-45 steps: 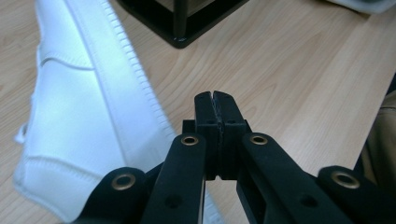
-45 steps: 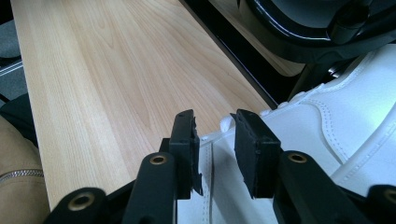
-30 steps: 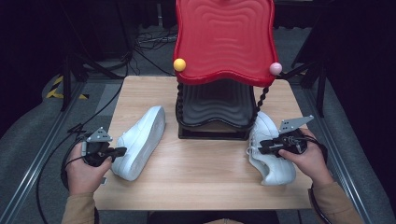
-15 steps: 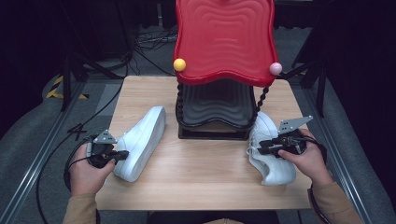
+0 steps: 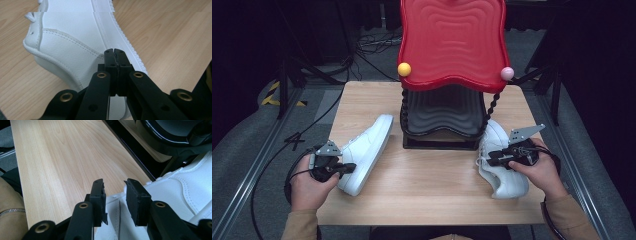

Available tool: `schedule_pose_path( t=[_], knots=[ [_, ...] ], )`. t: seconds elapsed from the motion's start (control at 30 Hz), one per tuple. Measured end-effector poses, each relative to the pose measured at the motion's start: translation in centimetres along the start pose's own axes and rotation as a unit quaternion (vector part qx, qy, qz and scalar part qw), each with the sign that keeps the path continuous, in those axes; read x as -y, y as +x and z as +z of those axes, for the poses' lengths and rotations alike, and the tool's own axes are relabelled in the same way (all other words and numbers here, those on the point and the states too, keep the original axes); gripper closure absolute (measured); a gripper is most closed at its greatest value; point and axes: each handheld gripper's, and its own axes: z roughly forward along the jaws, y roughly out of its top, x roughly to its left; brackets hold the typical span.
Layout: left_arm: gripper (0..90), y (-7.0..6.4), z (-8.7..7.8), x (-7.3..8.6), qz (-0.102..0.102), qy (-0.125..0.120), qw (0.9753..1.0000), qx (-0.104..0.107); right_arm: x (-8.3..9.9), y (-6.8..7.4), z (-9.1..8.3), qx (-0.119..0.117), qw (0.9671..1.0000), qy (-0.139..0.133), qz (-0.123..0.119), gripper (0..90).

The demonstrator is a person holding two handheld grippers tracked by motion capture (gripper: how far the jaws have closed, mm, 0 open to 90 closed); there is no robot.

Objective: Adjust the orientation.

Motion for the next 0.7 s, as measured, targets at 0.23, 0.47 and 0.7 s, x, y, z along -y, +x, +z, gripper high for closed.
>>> schedule_pose_path(
  t=[0.23,0.47,0.7],
  knots=[
    [90.0,-2.1,0.8,-1.5,0.036,0.024,0.9990,0.007,0.0,0.0,-0.2,0.001,1.0000,-0.002,-0.001,67.7],
    [90.0,-2.9,2.2,-2.1,0.044,0.031,0.9975,0.046,0.1,0.0,0.0,-0.001,1.0000,0.000,0.000,67.0],
    [88.6,-5.2,4.3,-3.7,0.081,0.059,0.9933,0.057,0.1,0.0,-0.1,-0.002,1.0000,-0.001,-0.001,66.2]
  ],
)
